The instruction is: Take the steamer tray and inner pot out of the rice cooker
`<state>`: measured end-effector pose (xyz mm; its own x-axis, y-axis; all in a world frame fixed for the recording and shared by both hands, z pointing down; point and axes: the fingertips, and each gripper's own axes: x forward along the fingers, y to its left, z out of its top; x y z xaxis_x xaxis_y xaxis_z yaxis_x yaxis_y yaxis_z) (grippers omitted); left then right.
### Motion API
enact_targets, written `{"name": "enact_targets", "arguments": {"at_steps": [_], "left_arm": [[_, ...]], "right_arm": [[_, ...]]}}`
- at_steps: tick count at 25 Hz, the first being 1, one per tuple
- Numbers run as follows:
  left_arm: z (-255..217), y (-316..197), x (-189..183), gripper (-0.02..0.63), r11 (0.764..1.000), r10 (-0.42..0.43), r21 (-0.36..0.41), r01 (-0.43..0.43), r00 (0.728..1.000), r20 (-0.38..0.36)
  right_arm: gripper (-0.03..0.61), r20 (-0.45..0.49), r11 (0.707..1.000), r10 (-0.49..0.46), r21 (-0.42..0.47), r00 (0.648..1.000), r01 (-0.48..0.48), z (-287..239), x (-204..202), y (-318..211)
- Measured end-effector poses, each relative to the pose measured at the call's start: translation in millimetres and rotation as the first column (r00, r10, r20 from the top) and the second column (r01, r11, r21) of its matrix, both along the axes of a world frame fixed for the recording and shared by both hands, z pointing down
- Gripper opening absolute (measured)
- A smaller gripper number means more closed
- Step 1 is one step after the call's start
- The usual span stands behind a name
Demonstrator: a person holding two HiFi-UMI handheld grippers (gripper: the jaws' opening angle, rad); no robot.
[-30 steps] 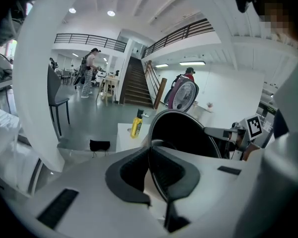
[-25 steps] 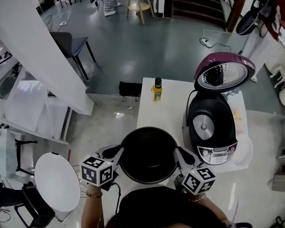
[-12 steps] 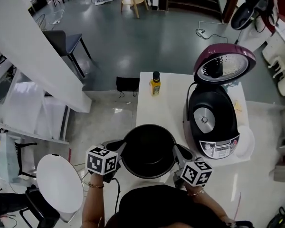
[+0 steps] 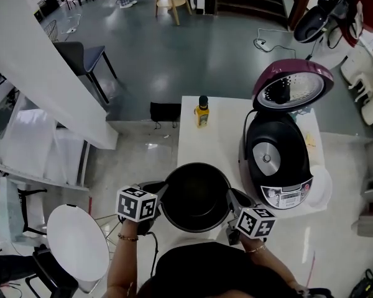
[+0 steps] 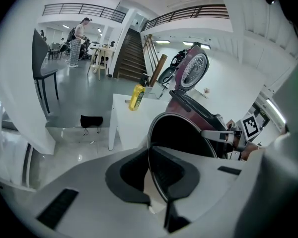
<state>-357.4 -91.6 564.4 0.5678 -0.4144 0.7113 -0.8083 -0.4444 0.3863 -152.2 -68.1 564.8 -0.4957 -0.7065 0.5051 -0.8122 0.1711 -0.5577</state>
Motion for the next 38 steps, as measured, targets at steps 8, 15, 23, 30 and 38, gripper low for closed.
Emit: {"name": "enact_targets", "arguments": {"at_steps": [8,15,23,30,38], "left_arm": [[6.5,-8.6,7.3,0.025,0.999,-0.017,-0.034,0.015,0.997,-0.075],[15.3,-15.4,4.1,0.023,0.995,-0.085,-0.068,0.076,0.986,-0.145],[13.9,-27.8,11.3,0.021,0.990,-0.139,-0.055,0.131,0.973,-0.182],[15.0,-42.2,24.7,0.021,0.989,-0.148,-0.030,0.145,0.972,-0.181],[14.9,-60.0,42.1,0.021,0.989,-0.150,-0.010,0.151,0.971,-0.188]], "right_arm": [[0.028,-0.118,0.999,0.011,0.044,0.993,-0.005,5.2,6.5,-11.4],[0.046,-0.340,0.988,-0.077,0.097,0.937,0.116,7.3,-0.3,-17.7],[0.069,-0.414,0.922,-0.076,0.316,0.907,0.222,-54.3,-7.0,-24.7],[0.069,-0.384,0.894,-0.082,0.379,0.920,0.238,-70.3,-6.9,-23.9],[0.069,-0.374,0.890,-0.059,0.401,0.926,0.219,-76.4,3.9,-24.0]]}}
